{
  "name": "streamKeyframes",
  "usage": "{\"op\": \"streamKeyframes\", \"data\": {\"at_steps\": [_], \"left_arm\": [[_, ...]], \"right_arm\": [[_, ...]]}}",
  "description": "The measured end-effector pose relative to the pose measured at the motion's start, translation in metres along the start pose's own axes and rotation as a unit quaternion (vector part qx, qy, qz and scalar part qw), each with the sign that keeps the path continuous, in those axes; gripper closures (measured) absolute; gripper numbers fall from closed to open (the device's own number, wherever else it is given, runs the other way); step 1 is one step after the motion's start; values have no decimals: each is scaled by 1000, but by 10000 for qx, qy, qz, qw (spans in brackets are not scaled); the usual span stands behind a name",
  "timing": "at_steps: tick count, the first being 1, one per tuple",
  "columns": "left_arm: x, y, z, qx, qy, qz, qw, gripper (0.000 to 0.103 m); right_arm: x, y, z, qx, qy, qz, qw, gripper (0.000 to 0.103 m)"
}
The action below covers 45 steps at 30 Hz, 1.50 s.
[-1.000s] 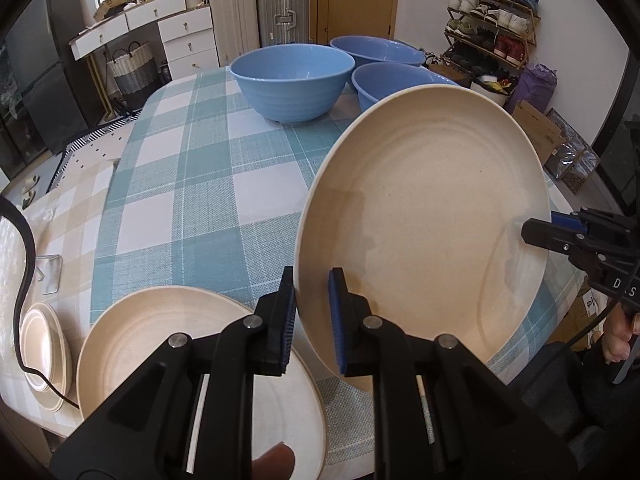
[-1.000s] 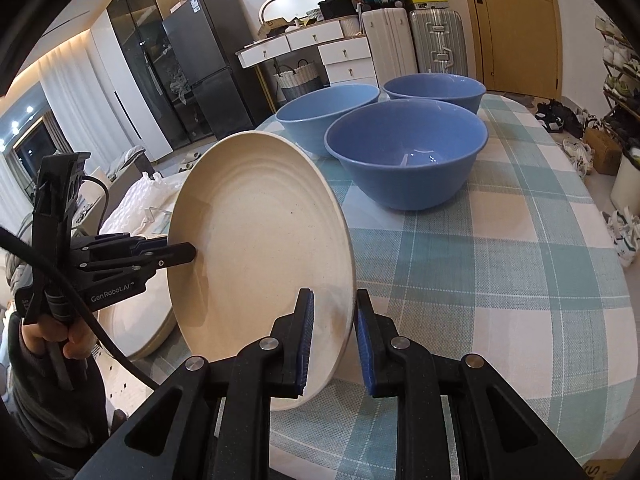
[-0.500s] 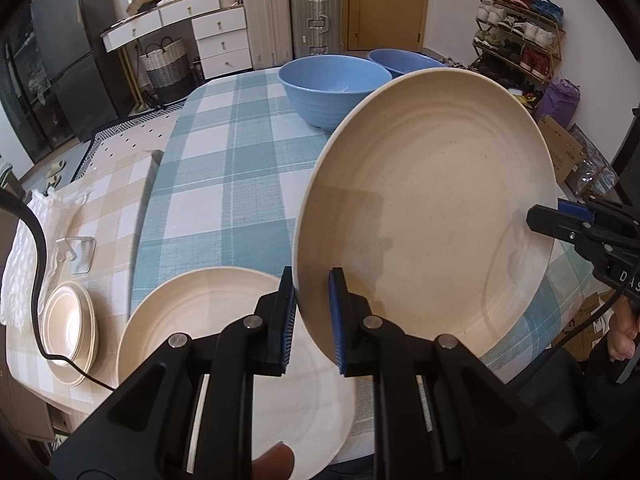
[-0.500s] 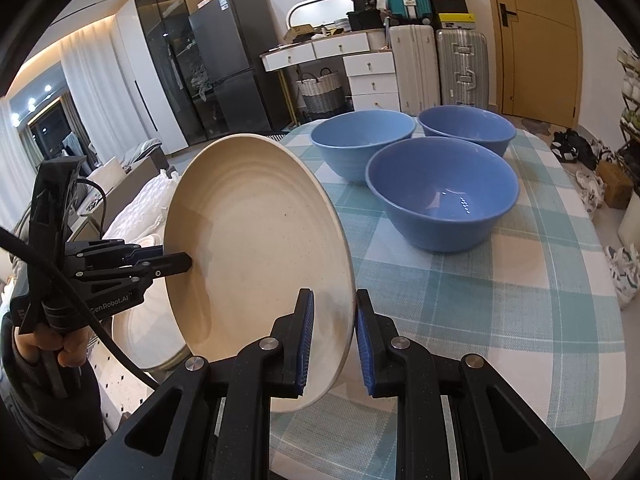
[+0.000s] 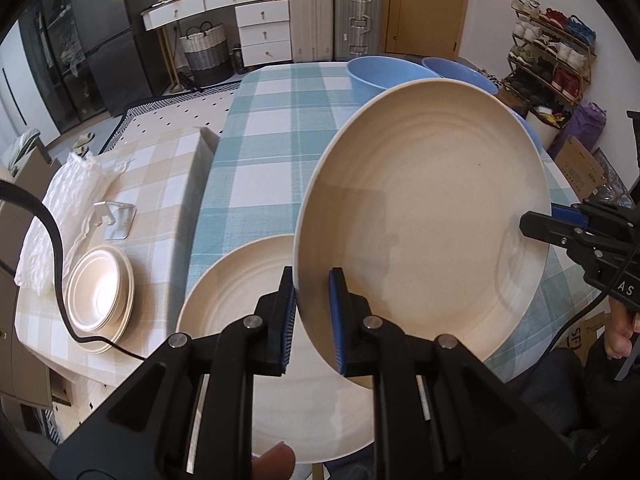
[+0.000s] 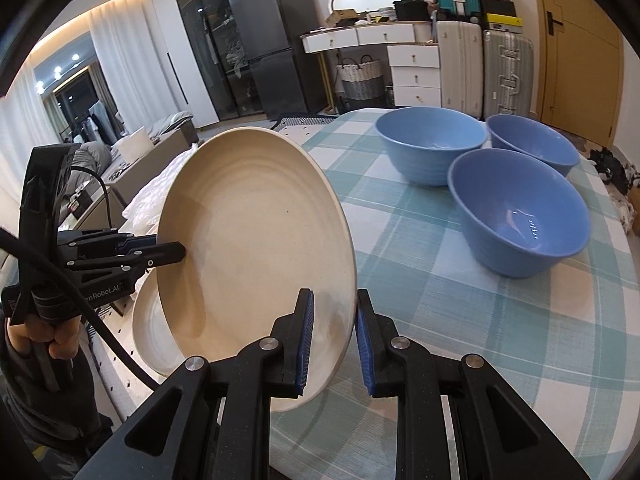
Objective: Organize plates and bowls
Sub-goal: 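Carry the raised cream plate with both grippers over the plate stack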
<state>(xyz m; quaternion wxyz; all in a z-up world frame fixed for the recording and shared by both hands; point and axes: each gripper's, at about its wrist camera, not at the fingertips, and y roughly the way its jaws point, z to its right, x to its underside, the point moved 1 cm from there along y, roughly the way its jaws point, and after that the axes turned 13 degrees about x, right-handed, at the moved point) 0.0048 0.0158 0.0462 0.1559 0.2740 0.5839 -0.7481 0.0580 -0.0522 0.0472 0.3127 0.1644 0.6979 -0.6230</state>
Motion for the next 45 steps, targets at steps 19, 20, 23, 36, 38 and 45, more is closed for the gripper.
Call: {"op": "streamKeyframes", "data": {"at_steps": [19,20,23,36,38,45], "left_arm": [[34,-22,-77,-419,-554,-150,9975,90],[36,-22,-80,-424,-595,-152,9972,90],[43,-21,-90,-433,-689,-217,9964,90],[68,-6,-118,-345,-922,-400,9943,90],[69,-3,-120,-311,-932,-419,9943,90],[72,6,-123,-249,-973,-444,9940,90]], "right_arm": [[-15,50,-69,-388,-552,-440,9968,82],[-15,52,-70,-399,-574,-458,9965,82],[-15,61,-79,-442,-657,-547,9954,82],[-12,86,-103,-314,-1025,-728,9916,82],[-11,88,-104,-273,-1063,-748,9911,82],[-8,98,-105,-198,-1116,-823,9901,82]]}}
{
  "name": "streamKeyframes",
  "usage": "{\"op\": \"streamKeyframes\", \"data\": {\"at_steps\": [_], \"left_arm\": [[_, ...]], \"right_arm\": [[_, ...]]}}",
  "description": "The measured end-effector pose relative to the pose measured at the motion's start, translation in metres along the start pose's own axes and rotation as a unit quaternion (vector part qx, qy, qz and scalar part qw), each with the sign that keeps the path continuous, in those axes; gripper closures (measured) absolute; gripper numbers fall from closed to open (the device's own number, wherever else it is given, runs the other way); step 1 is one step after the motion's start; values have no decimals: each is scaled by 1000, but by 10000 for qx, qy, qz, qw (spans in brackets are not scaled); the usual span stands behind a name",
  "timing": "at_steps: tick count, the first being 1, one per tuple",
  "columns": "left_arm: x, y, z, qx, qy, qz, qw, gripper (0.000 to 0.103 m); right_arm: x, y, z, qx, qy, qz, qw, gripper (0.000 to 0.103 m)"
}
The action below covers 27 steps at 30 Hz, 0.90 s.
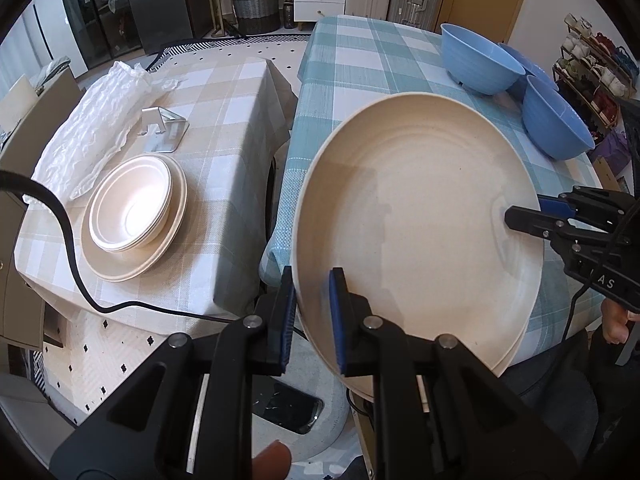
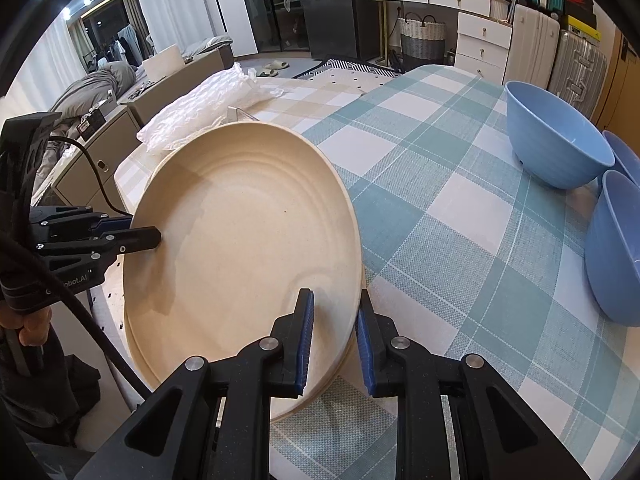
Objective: Organize plates and bowls
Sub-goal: 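Carry the raised cream plate with both grippers over the plate stack, then lower the plate onto the stacked cream plates and open both grippers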
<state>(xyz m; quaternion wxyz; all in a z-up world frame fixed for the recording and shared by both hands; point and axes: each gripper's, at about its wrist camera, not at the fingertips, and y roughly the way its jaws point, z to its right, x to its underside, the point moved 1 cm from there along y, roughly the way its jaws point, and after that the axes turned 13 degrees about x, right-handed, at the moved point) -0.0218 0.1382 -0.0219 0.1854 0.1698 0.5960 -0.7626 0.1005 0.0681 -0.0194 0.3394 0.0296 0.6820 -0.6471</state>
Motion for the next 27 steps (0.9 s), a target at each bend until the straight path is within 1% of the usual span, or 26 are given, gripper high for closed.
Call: {"op": "streamKeyframes", "data": {"at_steps": [3,7,9,12,20,22,23,24,25,27], "left_arm": [[0,1,-1,-1,12,6,10000,90],[0,4,0,-150,53,-12,9999,91],[0,5,-1,-144,54,-21,9999,91],[1,5,-1,-146,50,-27,9999,91],[0,1,-4,-158,-7,45,9999,90],[0,0,-6,-166,-29,51,9998,85],[0,0,-7,-166,-41,57,9998,74],[1,-1,-8,-153,-58,69,9998,64],[1,-1,-9,-152,-75,76,9998,62],[2,0,-11,-161,-77,51,9998,62]], "right_arm": [[1,3,0,-7,1,-17,10000,82],[2,5,-2,59,-39,-43,10000,82],[3,7,-1,159,-45,-50,9999,82],[4,9,3,125,9,-72,9999,82],[5,6,12,88,162,-19,9998,71],[6,5,14,71,203,-20,9998,67],[6,5,14,56,220,-19,9997,65],[7,4,15,39,239,-14,9997,62],[7,4,16,22,261,-2,9997,57],[8,3,18,5,291,8,9996,55]]}}
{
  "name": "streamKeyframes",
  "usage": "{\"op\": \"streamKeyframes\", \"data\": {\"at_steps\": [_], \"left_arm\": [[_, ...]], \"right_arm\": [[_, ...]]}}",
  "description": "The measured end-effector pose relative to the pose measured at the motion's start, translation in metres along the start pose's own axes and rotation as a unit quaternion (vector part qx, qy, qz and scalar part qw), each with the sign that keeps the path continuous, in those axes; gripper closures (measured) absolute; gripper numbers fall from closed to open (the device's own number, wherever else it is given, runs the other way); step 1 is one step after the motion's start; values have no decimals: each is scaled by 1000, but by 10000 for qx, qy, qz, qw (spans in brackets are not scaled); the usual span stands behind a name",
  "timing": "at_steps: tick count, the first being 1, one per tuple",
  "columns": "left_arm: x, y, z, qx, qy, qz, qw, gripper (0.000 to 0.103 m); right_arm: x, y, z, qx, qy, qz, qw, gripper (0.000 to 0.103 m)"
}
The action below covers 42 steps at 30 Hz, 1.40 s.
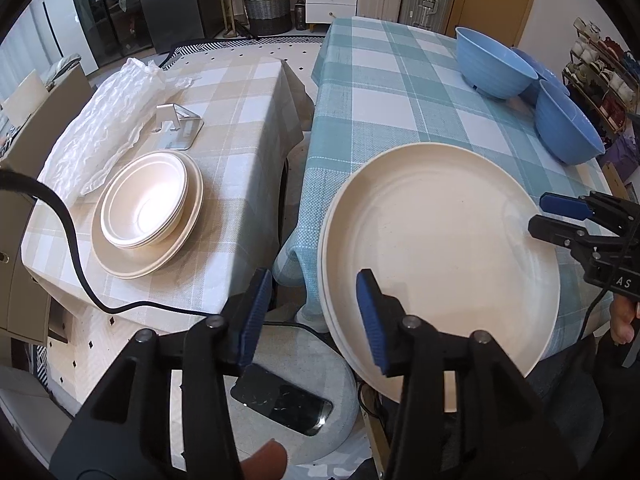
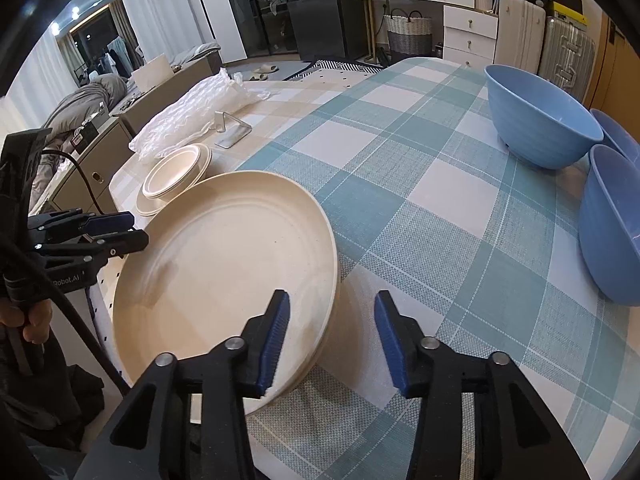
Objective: Organize plates and bowls
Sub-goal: 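Lower the plate onto the stacked cream plates and open both grippers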
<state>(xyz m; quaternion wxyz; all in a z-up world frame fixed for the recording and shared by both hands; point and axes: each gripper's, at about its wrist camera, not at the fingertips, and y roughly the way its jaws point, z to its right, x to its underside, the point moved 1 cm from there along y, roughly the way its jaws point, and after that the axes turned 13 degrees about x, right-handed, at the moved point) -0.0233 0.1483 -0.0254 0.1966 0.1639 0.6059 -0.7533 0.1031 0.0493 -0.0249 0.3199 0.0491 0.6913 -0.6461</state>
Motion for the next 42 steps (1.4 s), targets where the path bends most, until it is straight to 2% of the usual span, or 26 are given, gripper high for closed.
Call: {"op": "streamKeyframes", "data": {"at_steps": [4,8,20,24,28,42], "left_arm": [[3,6,0,33,28,-63,10000,53],[5,11,4,105,86,-106,9999,53],[8,21,12,182,151,-161,9996,53],[5,14,12,161,173,-84,9997,53],[0,6,18,220,247,9,9995,45],[-29,-15,94,440,853,222,9951,36]], "right_arm": [[3,1,4,-29,55,-25,10000,51],[7,2,7,-80,126,-63,9999,43],[19,-6,16,-216,303,-72,9993,42],[22,-14,25,-138,385,44,9992,36],[25,-22,39,-117,534,125,9984,34],[49,-64,113,173,1319,507,9898,26]]}}
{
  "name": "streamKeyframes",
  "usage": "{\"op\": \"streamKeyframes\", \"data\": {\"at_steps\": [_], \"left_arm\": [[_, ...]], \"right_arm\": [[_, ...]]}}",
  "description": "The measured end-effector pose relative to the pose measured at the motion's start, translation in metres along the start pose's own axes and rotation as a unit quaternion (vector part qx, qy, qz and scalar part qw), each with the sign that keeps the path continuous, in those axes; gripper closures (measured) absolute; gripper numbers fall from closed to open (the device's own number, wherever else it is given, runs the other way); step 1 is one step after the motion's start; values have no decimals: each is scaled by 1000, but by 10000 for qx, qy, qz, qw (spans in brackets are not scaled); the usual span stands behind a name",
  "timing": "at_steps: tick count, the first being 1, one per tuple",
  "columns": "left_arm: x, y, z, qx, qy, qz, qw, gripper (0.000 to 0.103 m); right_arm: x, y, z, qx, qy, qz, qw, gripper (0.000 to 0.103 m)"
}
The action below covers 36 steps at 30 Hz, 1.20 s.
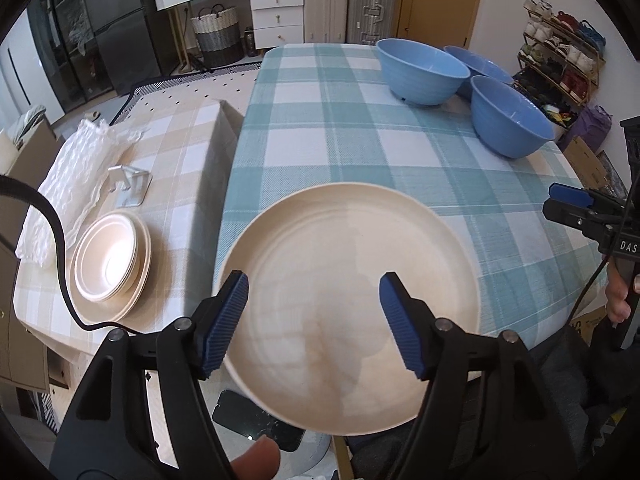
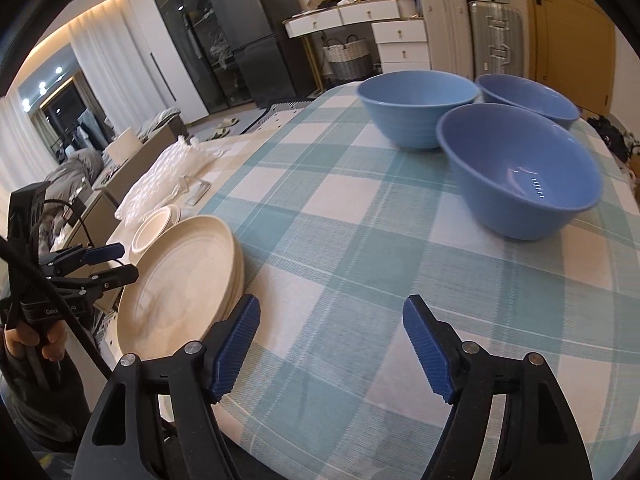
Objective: Organize plates and bowls
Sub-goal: 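Move both grippers toward the rim of a blue bowl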
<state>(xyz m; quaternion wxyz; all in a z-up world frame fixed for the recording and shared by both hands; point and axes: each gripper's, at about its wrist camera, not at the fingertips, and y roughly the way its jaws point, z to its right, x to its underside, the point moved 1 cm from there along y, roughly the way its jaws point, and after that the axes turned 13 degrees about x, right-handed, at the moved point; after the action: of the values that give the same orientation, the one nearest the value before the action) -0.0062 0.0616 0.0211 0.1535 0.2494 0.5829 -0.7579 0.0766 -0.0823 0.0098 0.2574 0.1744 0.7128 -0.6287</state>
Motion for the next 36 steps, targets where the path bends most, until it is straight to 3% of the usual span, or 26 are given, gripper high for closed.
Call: {"op": "streamKeyframes", "data": {"at_steps": [16,20,22,36], "left_arm": [[-41,6,88,270,692,157,9971,22],[-47,5,101,352,784,212,9961,3],[-50,5,107,453,814,239,9954,2],[-86,-15,140,472,959,495,9930,2]], "right_arm": [[10,-49,76,259,699,418,9963,15],[11,-61,85,286,741,534,9954,9],[10,-67,89,289,791,601,9946,4],[-2,-110,120,325,1113,1006,9881,3]]}}
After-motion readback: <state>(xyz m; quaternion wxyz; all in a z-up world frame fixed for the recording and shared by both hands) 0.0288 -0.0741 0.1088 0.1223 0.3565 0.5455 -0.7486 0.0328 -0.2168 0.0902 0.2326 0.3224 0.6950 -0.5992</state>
